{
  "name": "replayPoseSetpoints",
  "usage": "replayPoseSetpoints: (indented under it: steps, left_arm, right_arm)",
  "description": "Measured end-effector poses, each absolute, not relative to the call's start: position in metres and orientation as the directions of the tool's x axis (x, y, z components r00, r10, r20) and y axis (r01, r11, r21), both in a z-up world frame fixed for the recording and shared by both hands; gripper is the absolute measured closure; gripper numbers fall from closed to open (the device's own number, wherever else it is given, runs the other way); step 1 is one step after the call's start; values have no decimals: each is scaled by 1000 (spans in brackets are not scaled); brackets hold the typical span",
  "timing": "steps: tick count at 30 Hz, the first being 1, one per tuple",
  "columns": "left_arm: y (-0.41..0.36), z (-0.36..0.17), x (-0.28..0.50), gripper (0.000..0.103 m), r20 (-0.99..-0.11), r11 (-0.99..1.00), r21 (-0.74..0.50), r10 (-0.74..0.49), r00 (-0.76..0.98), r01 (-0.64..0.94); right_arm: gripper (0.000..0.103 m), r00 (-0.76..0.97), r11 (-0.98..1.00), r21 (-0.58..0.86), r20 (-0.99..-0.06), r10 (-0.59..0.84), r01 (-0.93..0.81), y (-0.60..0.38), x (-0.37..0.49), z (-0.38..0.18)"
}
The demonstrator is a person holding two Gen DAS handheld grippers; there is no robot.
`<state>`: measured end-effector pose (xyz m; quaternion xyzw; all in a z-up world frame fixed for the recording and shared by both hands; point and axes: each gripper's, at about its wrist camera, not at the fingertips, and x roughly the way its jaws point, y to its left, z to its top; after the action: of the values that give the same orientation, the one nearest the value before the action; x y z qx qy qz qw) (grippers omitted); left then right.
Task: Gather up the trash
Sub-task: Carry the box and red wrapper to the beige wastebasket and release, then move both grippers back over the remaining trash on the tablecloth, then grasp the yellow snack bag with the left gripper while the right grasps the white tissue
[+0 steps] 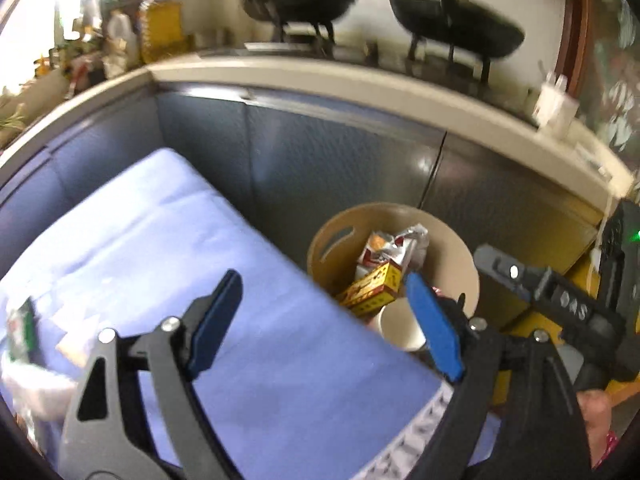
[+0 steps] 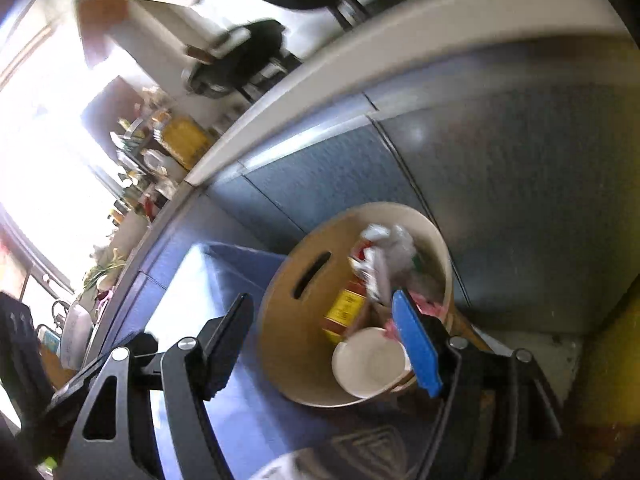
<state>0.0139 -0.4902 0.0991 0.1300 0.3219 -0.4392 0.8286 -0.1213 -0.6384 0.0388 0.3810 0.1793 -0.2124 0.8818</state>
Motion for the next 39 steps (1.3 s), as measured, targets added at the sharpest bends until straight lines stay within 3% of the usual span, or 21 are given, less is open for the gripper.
replayPoseSetpoints:
  steps: [8,14,18,21,28,30,32,33,35,36,37,39]
  left_arm:
    - [-329,94,4,22,-616,658,-102,-631,473,746]
    - [-183,61,7,22,-657,811,-39,-461,596,584]
    - [-108,49,21,22,-641,912,5,-312,701,411]
    - [-84,43,34,22,-632,940,4,-262,730,341]
    - [-97,26,66,21,-644,927,64,-244,725,369]
    - [-97,19,75,26,-675,927,57,-237,698,370]
    - [-92,10,83,50,-708,930,29,-240,664,367]
    - [-89,7,87,53,-726,930,5,-249,641,366]
    - [-81,7,91,83,-719,934,-39,-272,639,355]
    - [-78,7,93,86,-721,934,-39,-273,637,356]
    - [-76,6,93,94,-721,932,-49,-281,634,358]
    - [-72,6,93,98,-721,932,-61,-290,630,358]
  right_arm:
    - [33,900,739,549,-398,-179,390,-545,-108,81]
    - [34,888,817,533,-456,59,219,-449,-63,75]
    - [45,808,861,499,-544,226,95,-377,-15,60]
    - [49,745,873,487,-592,308,25,-331,19,52]
    - [49,653,874,485,-650,387,-36,-268,90,39]
    - [49,644,885,465,-667,374,-32,-259,107,37]
    - [49,639,893,449,-680,358,-23,-251,120,32]
    - [49,639,894,447,-683,355,-19,-251,122,30]
    - [49,640,895,446,-683,351,-14,-247,130,28]
    - [50,642,898,440,-684,346,-16,-245,134,28]
    - [54,645,904,427,-685,337,-19,-242,136,28]
    - [85,640,914,405,-694,330,-33,-236,140,27]
